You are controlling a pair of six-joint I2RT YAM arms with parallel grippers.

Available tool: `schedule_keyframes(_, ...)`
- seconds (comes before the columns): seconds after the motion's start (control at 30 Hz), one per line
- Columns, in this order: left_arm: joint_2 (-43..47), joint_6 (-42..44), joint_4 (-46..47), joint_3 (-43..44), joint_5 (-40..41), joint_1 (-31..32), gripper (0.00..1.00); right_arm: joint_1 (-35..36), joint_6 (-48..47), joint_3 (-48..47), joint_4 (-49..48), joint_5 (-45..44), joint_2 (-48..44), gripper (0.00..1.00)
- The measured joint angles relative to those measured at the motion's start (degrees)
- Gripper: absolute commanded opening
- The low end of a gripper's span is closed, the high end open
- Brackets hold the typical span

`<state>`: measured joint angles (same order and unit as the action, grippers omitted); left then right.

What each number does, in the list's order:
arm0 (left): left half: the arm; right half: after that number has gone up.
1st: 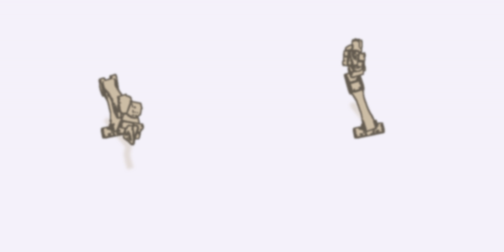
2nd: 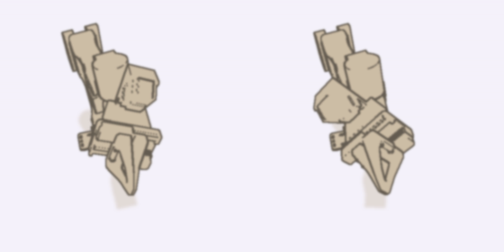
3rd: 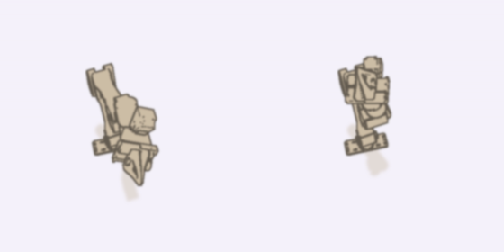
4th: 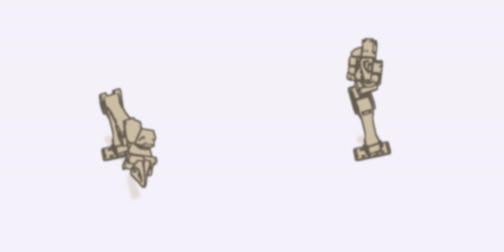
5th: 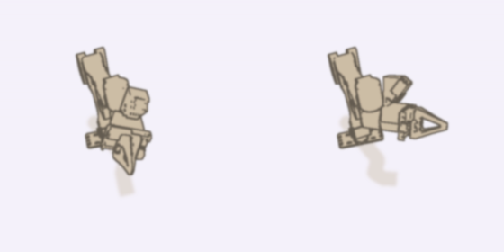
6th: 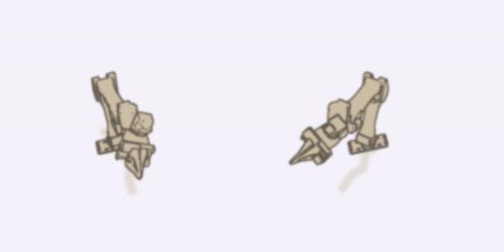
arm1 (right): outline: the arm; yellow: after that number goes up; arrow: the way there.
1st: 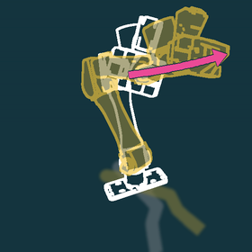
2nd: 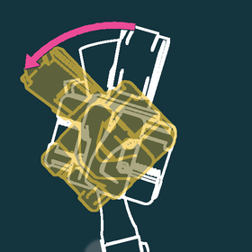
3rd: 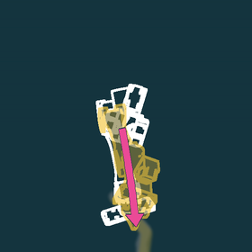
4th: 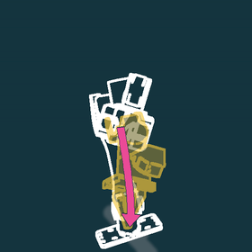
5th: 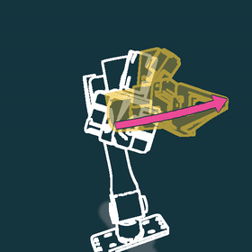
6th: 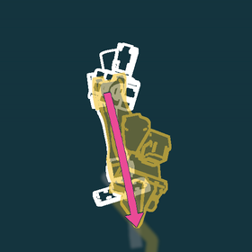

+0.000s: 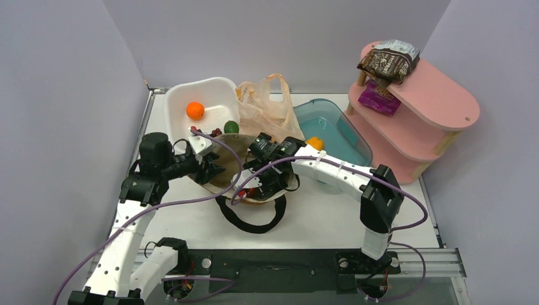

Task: Untie the knot of the grocery bags and take out the mixed food

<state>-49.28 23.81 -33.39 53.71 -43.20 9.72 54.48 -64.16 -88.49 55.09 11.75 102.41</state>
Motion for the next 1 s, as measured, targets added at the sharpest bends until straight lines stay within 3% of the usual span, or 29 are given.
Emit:
schedule_keyframes(0.13, 0.2, -2.3, 0.7, 0.0, -0.1, 0.0, 0.45, -0.2, -0.5, -0.1, -0.2, -0.9, 0.8, 0.03)
schedule_keyframes(0.17, 0.2, -2.8, 1.0, 0.0, -0.1, 0.0, 0.45, -0.3, -0.4, -0.4, -0.1, -0.9, 0.9, 0.0)
schedule_keyframes(0.43, 0.3, -11.5, 6.9, 0.0, 1.3, -1.4, 0.51, -5.6, 8.4, -9.2, 0.9, 5.9, 1.2, 0.0)
schedule_keyframes(0.7, -1.6, -22.2, 15.1, 0.0, 1.7, -2.6, 0.53, -12.8, 25.4, -15.6, -1.5, 17.3, -3.4, 0.0)
schedule_keyframes(1.0, -2.9, -25.8, 18.6, 0.0, 2.1, -3.1, 0.56, -15.5, 43.8, -17.4, -9.1, 24.0, -9.1, 0.0)
